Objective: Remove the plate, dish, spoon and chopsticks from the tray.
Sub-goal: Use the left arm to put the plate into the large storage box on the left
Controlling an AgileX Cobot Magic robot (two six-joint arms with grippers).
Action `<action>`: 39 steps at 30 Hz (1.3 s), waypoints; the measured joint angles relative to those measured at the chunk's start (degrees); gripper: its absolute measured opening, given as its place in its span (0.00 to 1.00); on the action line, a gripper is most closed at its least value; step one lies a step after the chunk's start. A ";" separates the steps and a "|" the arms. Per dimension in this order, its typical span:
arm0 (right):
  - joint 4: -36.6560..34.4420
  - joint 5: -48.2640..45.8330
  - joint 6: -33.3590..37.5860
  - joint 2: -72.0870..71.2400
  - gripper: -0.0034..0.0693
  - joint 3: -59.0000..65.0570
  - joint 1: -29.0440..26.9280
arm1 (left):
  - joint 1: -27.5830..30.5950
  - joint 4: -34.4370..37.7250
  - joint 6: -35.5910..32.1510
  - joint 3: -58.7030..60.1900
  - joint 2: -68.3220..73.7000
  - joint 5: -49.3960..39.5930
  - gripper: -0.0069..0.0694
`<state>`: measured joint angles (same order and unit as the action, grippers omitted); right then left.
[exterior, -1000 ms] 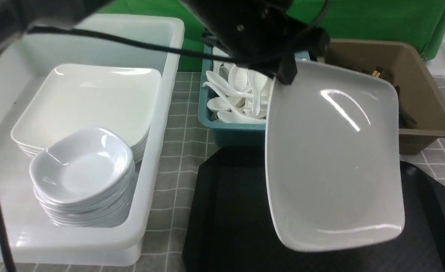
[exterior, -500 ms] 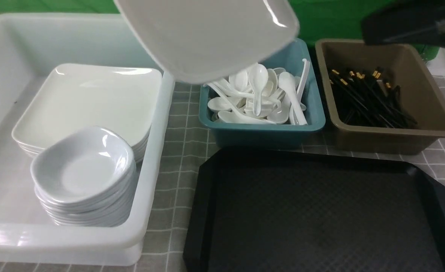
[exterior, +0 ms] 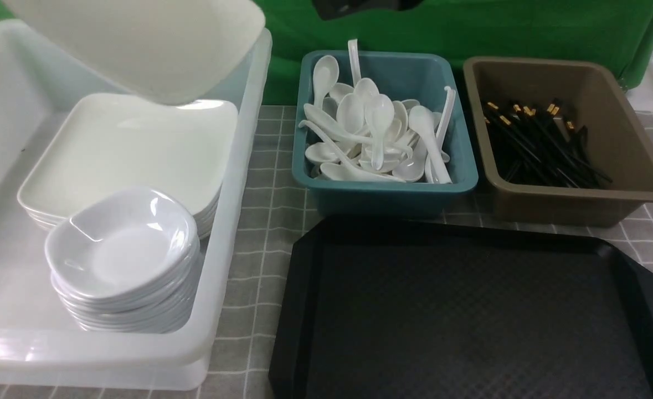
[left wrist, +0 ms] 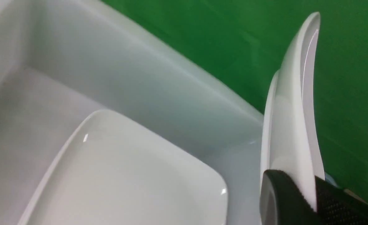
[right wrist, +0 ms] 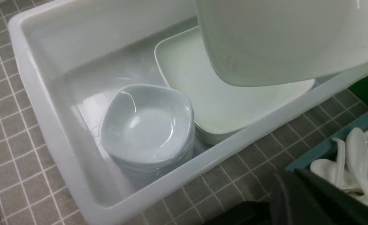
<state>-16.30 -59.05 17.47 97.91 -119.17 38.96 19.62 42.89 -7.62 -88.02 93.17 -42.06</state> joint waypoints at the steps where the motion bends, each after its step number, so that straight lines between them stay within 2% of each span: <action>1: 0.14 -0.38 0.01 0.76 0.08 -0.55 0.06 | 0.00 0.53 -0.41 2.54 0.00 2.36 0.13; 6: 0.84 -1.57 0.01 1.92 0.08 -1.12 0.11 | 0.00 2.60 -2.04 11.16 0.05 11.96 0.13; 8: 1.11 -1.70 -0.05 1.87 0.08 -1.18 0.11 | 0.00 5.10 -5.24 15.25 0.26 15.42 0.13; 16: 1.17 -1.39 -0.46 2.14 0.08 -1.18 0.11 | 0.00 8.30 -8.72 18.79 2.78 14.93 0.13; 21: 1.22 -1.33 -1.46 3.00 0.08 -1.18 0.11 | 0.00 5.25 -8.09 18.79 3.00 14.32 0.13; 25: 1.22 -1.33 -1.53 3.00 0.08 -1.18 0.11 | 0.00 -0.27 -3.52 18.79 3.00 13.59 0.14; 31: 1.22 -1.56 -1.74 3.00 0.08 -1.23 0.11 | 0.00 -12.75 4.62 18.79 3.00 12.07 0.26; 34: 1.22 -1.56 -2.14 3.00 0.08 -1.23 0.11 | 0.00 -17.09 7.62 18.79 3.00 10.94 0.39; 37: 1.22 -1.56 -2.63 3.00 0.08 -1.23 0.11 | 0.00 -18.12 8.00 18.79 3.00 9.97 0.50; 39: 1.22 -1.58 -3.00 3.00 0.08 -1.23 0.11 | 0.00 -18.22 7.62 18.79 3.00 8.47 0.62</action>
<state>-15.08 -60.63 14.47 100.91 -120.40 39.07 19.62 24.68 0.00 -69.23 96.17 -33.58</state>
